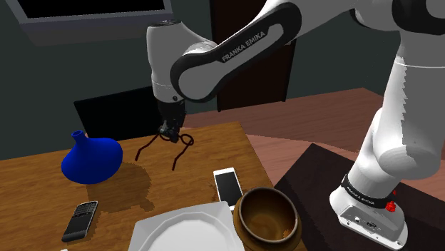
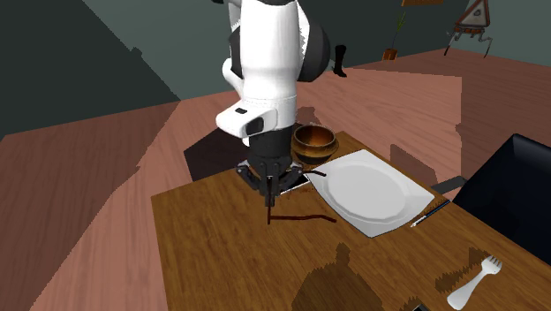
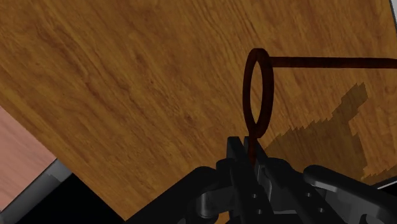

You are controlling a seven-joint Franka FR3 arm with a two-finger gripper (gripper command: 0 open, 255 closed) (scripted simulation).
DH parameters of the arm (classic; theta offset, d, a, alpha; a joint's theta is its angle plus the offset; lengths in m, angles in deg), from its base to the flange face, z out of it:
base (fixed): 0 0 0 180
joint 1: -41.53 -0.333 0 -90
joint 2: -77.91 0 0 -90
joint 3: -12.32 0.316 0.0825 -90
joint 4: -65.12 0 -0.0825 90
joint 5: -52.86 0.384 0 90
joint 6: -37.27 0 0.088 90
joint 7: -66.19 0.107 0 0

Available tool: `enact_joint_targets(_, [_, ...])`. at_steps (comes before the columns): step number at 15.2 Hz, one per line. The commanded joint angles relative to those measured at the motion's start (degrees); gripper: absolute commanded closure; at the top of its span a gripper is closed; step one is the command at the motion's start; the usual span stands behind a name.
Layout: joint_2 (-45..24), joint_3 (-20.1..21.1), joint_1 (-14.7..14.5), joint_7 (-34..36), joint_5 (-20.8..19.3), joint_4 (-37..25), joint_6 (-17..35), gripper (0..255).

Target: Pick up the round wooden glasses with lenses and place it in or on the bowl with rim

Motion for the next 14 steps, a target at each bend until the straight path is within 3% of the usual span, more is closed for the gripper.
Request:
enact_joint_targets(1, [0.5, 0.1, 0.1, -0.3, 0.4, -0.9, -1.4, 255])
enact_joint_targets(8, [1.9, 0.2, 0.2, -1.1, 1.4, -4.1, -5.8, 255])
enact_joint_targets(14, [15.6, 1.2, -0.2, -2.3, 8.1, 11.0, -3.0, 255])
